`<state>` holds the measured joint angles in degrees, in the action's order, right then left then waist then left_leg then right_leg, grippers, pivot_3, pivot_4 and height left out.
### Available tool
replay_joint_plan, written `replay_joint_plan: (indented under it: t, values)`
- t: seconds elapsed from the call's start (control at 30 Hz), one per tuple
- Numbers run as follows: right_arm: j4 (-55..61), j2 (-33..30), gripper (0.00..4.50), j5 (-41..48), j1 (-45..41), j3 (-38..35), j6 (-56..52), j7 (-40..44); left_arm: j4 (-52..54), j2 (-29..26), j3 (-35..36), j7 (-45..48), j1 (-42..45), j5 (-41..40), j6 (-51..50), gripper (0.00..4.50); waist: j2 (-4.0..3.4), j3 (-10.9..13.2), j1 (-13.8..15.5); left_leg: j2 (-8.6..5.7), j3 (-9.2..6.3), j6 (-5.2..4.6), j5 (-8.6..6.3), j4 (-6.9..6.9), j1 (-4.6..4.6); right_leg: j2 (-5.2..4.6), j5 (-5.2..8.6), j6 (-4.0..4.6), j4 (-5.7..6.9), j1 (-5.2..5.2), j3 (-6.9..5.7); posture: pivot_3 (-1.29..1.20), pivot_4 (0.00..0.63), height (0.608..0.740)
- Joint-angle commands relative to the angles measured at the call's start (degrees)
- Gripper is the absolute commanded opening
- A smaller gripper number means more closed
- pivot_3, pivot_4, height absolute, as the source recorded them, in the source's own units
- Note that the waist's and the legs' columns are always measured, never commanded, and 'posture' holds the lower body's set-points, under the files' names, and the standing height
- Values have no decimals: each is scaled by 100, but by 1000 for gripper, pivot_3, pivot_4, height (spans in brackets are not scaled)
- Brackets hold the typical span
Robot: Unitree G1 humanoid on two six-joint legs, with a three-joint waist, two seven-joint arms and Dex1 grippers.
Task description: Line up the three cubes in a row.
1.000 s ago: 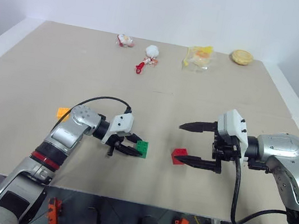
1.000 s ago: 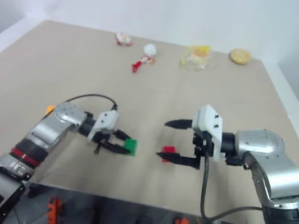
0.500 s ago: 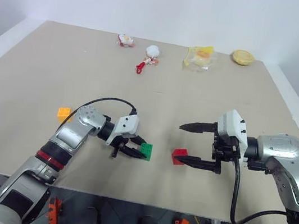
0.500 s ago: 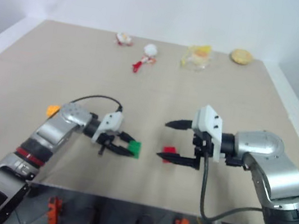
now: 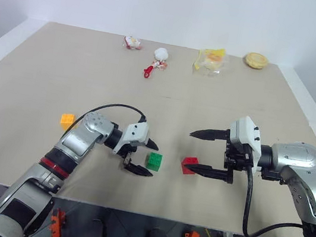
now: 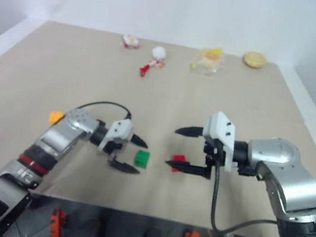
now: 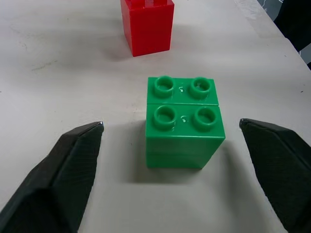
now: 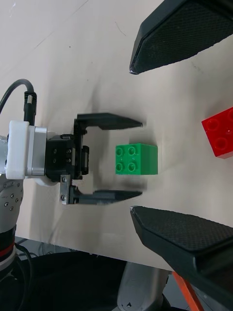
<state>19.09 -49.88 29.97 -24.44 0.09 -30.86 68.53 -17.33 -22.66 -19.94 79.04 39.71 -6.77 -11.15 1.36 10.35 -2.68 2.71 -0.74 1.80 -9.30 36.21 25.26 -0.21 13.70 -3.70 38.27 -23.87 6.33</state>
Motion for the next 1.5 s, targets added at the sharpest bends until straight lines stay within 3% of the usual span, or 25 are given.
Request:
replay_joint_plan:
  t: [0.03, 0.17, 0.3, 0.5, 0.63, 0.77, 0.93, 1.1, 1.5]
  values:
    - [99, -48, 4500, 56, -57, -64, 52, 35, 251, -55, 149, -53, 101, -141, -82, 4452, 0, 0, -1, 0, 0, 0, 0, 0, 0, 0, 0, 0, 0, 0, 0, 0, 150, 740]
    - [114, 9, 4500, 166, -110, -148, 63, 35, 681, -190, 547, -226, 30, -510, -531, 4452, 1, 1, -2, 0, -1, 0, 0, 0, 1, 0, 0, 0, 0, -1, 0, 0, 150, 740]
    - [41, 375, 4500, 533, -438, -353, -127, -299, 1476, -508, 1535, -826, -175, -1230, -1480, 4452, 4, 3, -53, 4, 1, 0, 0, -2, 0, 2, -1, 0, 1, -4, 0, 0, 150, 740]
    - [-388, 1152, 4500, 308, -1034, -11, 83, -810, 2072, -1086, 3443, -3028, -779, -1214, -2115, 4452, 7, 3, -142, 20, -8, -1, 0, -13, -18, 18, -19, -10, 4, 3, -6, 0, 150, 740]
    - [-678, 1467, 4500, 232, -1321, 147, 216, -796, 3116, -827, 4128, -4155, -1640, -1364, -2681, 4452, 11, 3, -146, 18, -5, 0, 0, -17, -11, 13, -18, -14, 0, 1, -5, 0, 150, 740]
    - [-1098, 1716, 4500, 183, -1638, 357, 374, -521, 4054, -1, 4602, -5505, -2569, -1279, -3017, 4452, 21, 2, -121, 10, 2, 6, -3, -24, -7, -4, -10, -25, -8, 4, -3, 0, 150, 740]
    - [-1922, 2013, 4500, -59, -2096, 660, 696, -99, 3954, 525, 4620, -6419, -3203, -890, -2613, 4452, 36, 3, -112, 9, -4, 8, -2, -22, -17, 0, -19, -13, -7, 10, -12, 0, 150, 740]
    - [-2506, 2199, 4500, -277, -2419, 805, 959, 230, 3943, 859, 4384, -6693, -3336, -984, -2391, 4452, 37, 4, -111, 9, -4, 13, 11, -22, -21, 0, -23, 15, -8, 10, -13, 0, 150, 740]
    - [-2587, 2369, 4500, -379, -2547, 810, 955, 394, 3487, 1066, 3987, -7307, -3202, -667, -1954, 4452, 37, 4, -119, 9, -4, 24, 17, -46, -18, 4, -28, 1, -8, -1, -12, 0, 150, 740]
